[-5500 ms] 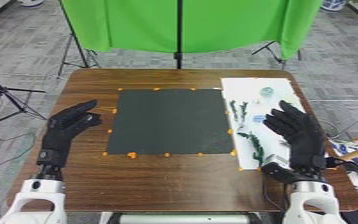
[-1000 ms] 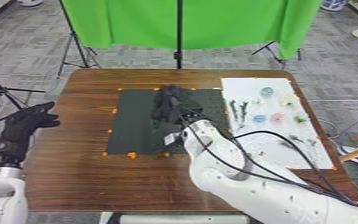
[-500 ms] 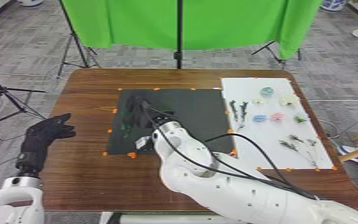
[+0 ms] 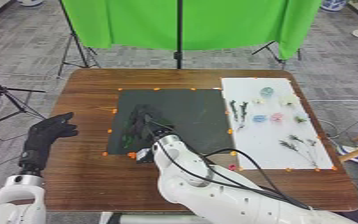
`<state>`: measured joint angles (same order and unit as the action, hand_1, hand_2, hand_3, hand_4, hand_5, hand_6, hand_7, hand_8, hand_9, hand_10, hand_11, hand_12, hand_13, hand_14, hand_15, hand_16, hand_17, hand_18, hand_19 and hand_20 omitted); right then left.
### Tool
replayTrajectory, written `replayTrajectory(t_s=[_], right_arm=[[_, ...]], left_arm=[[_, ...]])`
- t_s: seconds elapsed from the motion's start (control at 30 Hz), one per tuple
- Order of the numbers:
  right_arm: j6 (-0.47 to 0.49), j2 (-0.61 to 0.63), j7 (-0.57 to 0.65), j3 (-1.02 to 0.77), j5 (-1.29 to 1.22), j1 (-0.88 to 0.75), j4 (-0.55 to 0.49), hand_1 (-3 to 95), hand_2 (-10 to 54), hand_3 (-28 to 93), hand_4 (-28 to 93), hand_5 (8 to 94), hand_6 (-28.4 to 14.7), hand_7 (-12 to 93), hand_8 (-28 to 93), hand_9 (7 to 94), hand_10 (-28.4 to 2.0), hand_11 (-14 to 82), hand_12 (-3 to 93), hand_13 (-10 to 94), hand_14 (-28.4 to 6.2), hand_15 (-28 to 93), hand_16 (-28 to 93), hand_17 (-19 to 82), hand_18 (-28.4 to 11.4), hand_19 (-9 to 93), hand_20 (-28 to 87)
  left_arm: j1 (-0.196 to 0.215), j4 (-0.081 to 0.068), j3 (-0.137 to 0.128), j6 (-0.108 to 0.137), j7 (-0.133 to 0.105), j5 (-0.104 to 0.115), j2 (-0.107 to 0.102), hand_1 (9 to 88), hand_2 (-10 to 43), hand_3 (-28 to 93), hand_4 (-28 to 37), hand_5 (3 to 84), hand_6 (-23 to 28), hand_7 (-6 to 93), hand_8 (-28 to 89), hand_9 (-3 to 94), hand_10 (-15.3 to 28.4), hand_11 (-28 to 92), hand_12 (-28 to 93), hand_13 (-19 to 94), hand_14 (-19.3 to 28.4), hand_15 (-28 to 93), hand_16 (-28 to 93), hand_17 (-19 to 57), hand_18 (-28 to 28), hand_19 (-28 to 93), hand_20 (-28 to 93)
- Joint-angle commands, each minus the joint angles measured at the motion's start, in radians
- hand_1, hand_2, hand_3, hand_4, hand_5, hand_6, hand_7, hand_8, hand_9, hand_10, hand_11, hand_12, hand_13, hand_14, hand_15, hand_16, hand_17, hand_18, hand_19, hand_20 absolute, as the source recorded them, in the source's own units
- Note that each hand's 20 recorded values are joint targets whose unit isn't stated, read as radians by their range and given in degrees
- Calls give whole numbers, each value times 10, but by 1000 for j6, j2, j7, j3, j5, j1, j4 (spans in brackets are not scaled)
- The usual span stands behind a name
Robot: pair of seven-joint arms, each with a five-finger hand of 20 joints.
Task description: Arrange flowers
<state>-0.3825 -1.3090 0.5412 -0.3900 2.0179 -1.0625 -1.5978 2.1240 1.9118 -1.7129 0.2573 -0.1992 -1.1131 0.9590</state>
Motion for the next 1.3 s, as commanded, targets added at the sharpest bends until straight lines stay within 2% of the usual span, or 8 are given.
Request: replayTrajectory(t_s=[0.03, 0.33, 1.3], right_arm=[[-32, -13, -3, 6, 18, -16, 19, 846, -95, -283, 644, 772, -17, 419, 209, 931, -98, 366, 317, 937, -3, 622, 305, 699, -114, 932, 466], [-45, -7, -15, 10, 25, -14, 31, 822, -95, -283, 582, 769, -19, 406, 191, 933, -104, 333, 287, 937, -12, 593, 297, 692, -110, 929, 426], [-11, -2, -24, -6, 63, -23, 49, 786, -95, -283, 565, 755, -26, 368, 191, 918, -115, 325, 259, 937, -21, 544, 317, 665, -122, 924, 404]], left_arm=[[8, -1, -2, -26, 25, -12, 12, 327, 96, 663, -145, 497, 51, 138, -64, 536, 153, 286, 149, 464, 203, 370, -9, 124, 154, 246, 259], [5, 0, -5, -37, 32, -21, 12, 333, 99, 659, -115, 495, 49, 139, -65, 533, 153, 283, 148, 461, 203, 368, -9, 123, 154, 245, 257], [0, -2, -5, -50, 34, -25, 17, 333, 96, 659, -110, 493, 50, 137, -64, 530, 151, 282, 147, 459, 203, 366, -8, 121, 153, 242, 256]])
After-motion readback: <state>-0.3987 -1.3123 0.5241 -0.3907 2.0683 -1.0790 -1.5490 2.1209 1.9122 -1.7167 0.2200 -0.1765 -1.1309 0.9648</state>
